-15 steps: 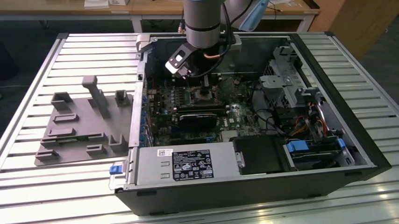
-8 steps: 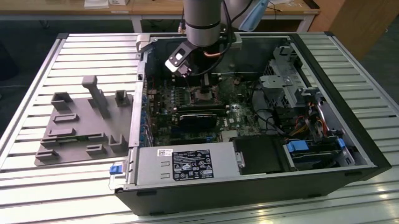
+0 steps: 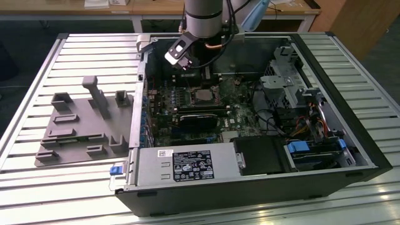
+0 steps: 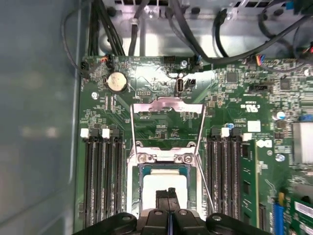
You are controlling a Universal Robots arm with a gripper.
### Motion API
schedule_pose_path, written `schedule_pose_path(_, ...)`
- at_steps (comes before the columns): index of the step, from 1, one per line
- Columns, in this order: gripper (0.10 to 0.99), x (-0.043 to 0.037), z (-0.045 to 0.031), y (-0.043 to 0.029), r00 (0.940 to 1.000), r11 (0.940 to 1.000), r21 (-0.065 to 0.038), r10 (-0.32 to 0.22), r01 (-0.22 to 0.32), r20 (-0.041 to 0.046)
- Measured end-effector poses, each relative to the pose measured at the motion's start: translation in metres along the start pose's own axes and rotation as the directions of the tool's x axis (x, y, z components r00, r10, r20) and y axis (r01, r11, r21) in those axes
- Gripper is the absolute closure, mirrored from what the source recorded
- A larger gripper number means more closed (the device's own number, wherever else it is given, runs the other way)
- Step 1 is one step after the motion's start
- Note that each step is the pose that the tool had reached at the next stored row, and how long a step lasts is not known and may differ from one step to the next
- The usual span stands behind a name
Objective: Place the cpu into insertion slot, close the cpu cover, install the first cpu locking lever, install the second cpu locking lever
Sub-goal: 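Place the cpu into insertion slot, then close the cpu cover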
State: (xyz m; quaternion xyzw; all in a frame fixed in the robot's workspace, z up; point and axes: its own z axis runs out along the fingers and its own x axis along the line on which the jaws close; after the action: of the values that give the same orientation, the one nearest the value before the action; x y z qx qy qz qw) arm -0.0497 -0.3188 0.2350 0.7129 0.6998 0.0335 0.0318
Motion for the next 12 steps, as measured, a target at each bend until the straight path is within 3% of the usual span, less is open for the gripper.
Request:
schedule_pose_path(6,0.984,0.0000,-0.0201,0.0018,1.0000,1.0000,-0.003,0.000,0.000,0.0001)
schedule_pose_path(12,0.984,0.0001,-0.0235,0.0022,1.0000,1.0000,-0.004,0.000,0.000,0.0001)
